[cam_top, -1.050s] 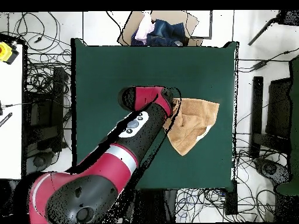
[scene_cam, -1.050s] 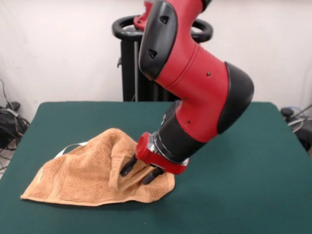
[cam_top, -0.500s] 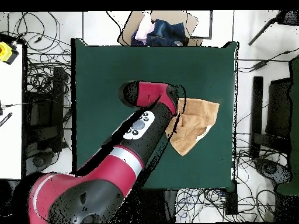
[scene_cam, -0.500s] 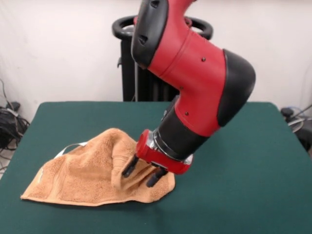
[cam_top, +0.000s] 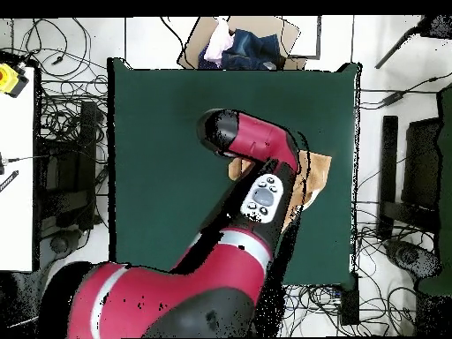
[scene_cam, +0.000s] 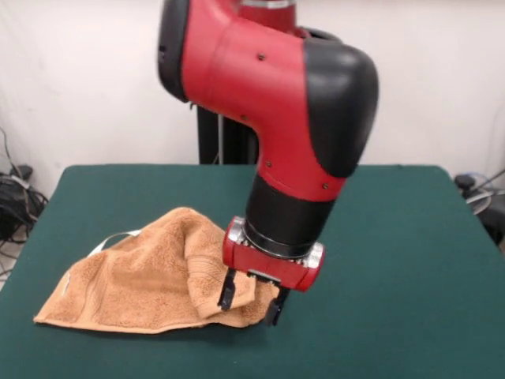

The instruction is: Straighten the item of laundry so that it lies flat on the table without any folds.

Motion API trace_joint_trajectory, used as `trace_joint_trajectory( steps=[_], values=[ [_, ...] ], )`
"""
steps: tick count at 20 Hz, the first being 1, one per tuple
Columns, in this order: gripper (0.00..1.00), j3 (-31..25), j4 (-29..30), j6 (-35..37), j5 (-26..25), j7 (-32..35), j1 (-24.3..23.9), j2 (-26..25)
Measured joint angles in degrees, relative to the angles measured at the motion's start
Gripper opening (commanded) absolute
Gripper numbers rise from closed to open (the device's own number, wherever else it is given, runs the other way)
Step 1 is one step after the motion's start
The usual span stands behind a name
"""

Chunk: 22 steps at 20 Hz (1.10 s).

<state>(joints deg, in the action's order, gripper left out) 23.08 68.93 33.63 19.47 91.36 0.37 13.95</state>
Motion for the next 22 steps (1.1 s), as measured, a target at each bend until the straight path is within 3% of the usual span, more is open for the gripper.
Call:
trace_joint_trajectory(
  steps=[4,10,18,22],
  values=[
    [1.0,-5.15,2.98,-2.75,0.41,0.0,-3.21,3.57],
    [1.0,-8.55,5.3,-4.83,0.29,0.0,-4.44,6.13],
    [1.0,-7.53,5.05,-4.97,-0.16,0.0,-1.71,4.88],
    [1.0,-4.34,3.32,-4.55,-1.07,0.0,1.44,1.86]
  ],
)
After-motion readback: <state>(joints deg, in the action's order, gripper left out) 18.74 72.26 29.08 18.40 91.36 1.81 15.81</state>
